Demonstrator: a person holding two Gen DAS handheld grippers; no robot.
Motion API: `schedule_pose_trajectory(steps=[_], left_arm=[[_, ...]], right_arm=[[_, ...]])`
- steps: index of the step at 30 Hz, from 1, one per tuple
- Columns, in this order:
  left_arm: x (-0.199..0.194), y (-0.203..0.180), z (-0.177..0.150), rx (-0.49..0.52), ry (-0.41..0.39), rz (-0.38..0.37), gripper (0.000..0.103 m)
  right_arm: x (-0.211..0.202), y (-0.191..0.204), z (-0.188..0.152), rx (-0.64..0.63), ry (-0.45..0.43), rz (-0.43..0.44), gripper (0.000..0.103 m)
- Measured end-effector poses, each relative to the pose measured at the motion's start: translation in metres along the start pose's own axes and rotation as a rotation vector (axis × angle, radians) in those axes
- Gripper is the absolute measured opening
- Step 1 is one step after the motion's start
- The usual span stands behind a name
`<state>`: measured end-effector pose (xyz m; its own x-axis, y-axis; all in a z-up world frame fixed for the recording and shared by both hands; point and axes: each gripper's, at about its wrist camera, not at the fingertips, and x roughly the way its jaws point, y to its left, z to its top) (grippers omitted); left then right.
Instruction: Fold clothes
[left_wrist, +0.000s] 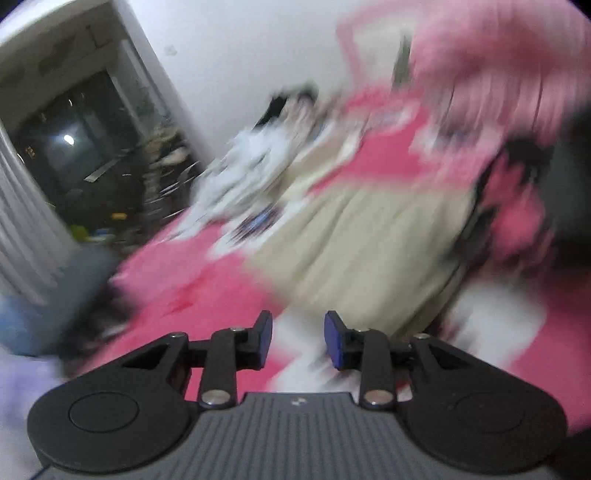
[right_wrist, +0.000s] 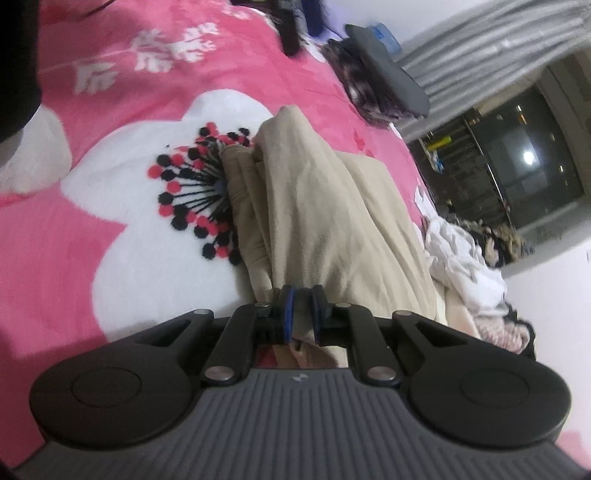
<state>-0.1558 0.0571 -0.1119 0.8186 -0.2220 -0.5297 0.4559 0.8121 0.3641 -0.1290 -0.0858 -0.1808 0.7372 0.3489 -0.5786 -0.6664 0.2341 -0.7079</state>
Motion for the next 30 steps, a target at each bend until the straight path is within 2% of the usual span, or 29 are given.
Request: schedule_pose_trajectory(steps=[1,2,6,9,11,15,17,20,23,25,28,29,30], left_arm=[[0.003,-0.009,0.007,-0.018,-0.033,-0.044,0.037],[0.011,-0.022,0.008,0.004,-0.034,-0.057,0.036],[0.043,-0.068,-0.011,0.141,0.028,0.003,0.036],[0.044,-0.074,-0.02,0.15,0.009,0.027,0.039],[0.042,-0.072,-0.022,0.117,0.012,0.024,0.039],[0.044,-0.078,-0.021,0.118,0.011,0.026,0.04],[0.043,-0.08,-0.021,0.129,0.003,0.02,0.04],[0.046,-0.08,-0.021,0.134,-0.01,0.003,0.042],[0.049,-0.084,-0.023,0.152,0.0,0.032,0.044],[0.049,-0.082,-0.024,0.148,-0.004,0.023,0.044],[0.049,-0.082,-0.023,0.151,-0.002,0.016,0.044],[0.048,-0.082,-0.023,0.154,-0.001,0.015,0.044],[0.048,-0.082,-0.023,0.156,0.0,0.013,0.044]], right_arm=[[0.0,-0.001,0.0,0.026,0.003,0.0,0.009],[-0.001,-0.003,0.0,0.055,0.005,0.002,0.009],[-0.003,-0.012,0.0,0.156,0.013,0.015,0.009],[-0.012,-0.025,0.0,0.217,0.004,0.032,0.007],[-0.026,-0.047,0.001,0.325,-0.034,0.023,0.008],[-0.036,-0.104,-0.012,0.679,-0.112,0.031,0.009],[-0.02,-0.11,-0.029,0.781,-0.079,0.061,0.009],[0.019,-0.088,-0.057,0.778,0.078,0.098,0.009],[0.009,-0.097,-0.049,0.806,0.071,0.064,0.009],[-0.008,-0.111,-0.039,0.868,-0.002,0.035,0.009],[-0.026,-0.123,-0.027,0.943,-0.158,0.045,0.01],[-0.026,-0.119,-0.023,0.93,-0.197,0.067,0.01],[-0.019,-0.112,-0.02,0.904,-0.2,0.086,0.011]])
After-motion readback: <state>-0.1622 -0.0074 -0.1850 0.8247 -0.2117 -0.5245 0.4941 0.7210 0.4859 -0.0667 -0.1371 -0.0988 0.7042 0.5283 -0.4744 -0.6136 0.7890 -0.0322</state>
